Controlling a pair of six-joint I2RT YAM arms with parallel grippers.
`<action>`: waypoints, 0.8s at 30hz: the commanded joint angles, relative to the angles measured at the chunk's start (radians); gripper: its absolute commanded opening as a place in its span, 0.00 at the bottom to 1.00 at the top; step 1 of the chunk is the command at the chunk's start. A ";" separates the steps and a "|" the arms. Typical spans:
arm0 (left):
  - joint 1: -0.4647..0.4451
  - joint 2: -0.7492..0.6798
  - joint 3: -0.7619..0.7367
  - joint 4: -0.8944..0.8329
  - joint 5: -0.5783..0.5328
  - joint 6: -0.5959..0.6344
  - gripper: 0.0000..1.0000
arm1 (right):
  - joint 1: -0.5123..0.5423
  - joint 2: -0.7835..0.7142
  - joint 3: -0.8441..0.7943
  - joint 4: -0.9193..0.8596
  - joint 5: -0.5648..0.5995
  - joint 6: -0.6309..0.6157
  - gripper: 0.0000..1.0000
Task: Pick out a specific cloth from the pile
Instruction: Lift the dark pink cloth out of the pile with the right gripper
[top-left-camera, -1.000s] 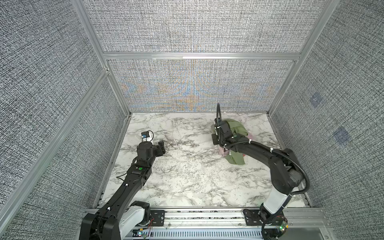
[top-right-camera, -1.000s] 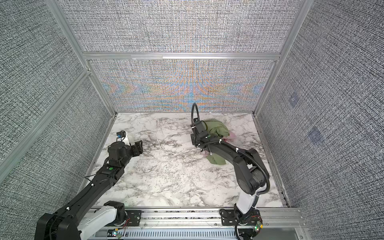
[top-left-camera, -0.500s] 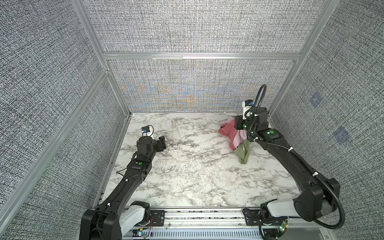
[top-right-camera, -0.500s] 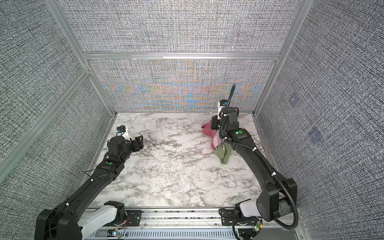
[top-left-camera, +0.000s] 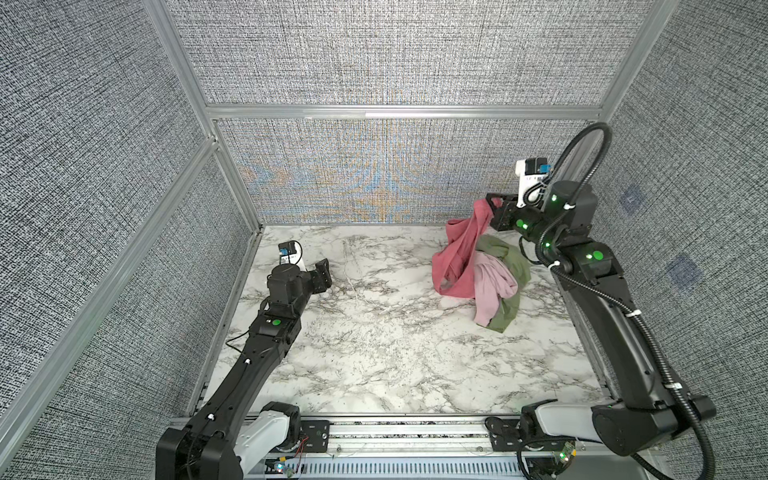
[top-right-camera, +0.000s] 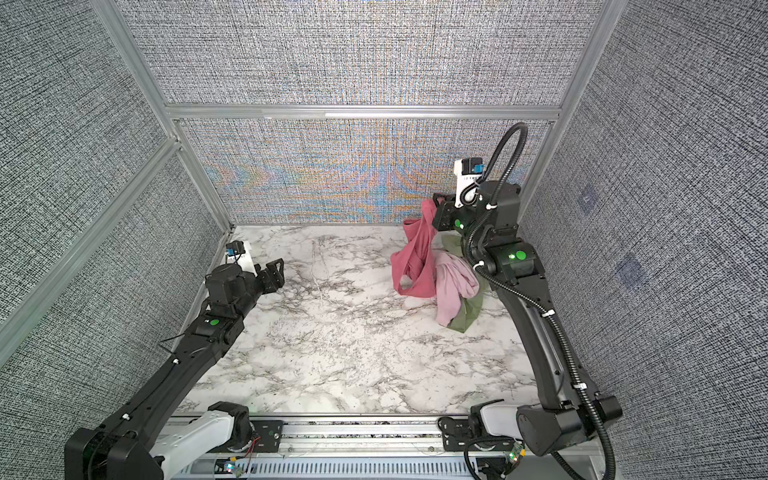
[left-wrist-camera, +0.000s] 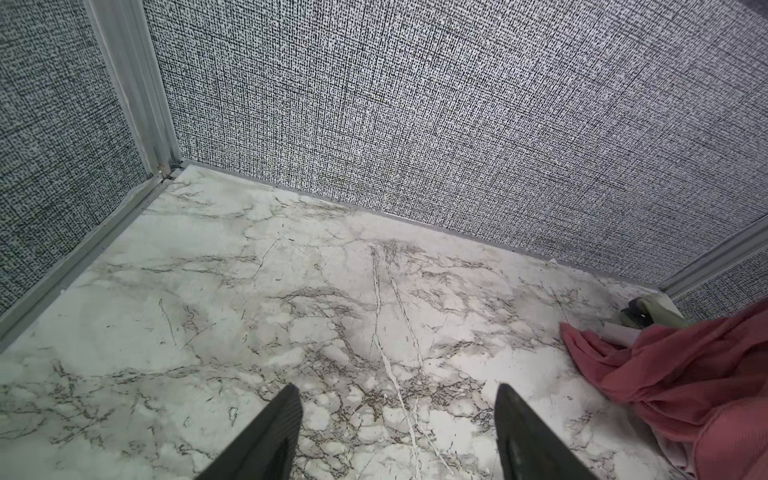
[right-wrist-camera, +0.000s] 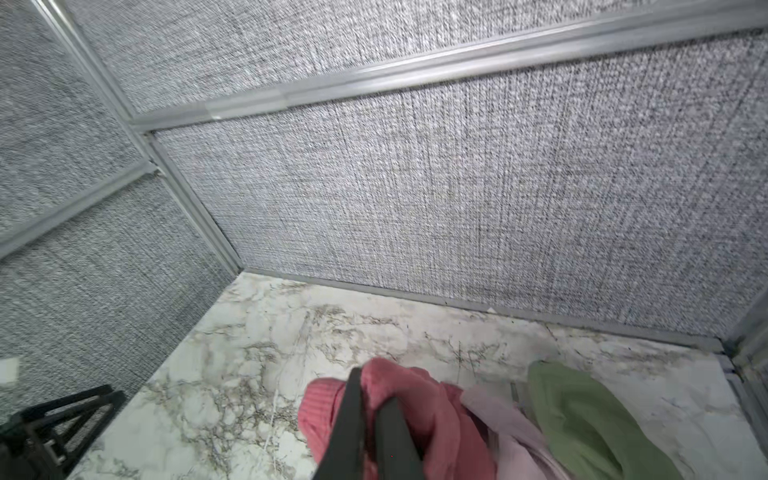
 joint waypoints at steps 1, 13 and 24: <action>0.001 -0.014 0.028 -0.045 -0.027 -0.005 0.75 | 0.008 0.007 0.064 -0.012 -0.112 0.031 0.00; 0.001 -0.094 0.155 -0.214 -0.143 0.021 0.75 | 0.187 0.103 0.287 -0.136 -0.140 -0.031 0.00; 0.004 -0.165 0.207 -0.290 -0.220 0.031 0.75 | 0.381 0.269 0.381 -0.149 -0.132 -0.060 0.00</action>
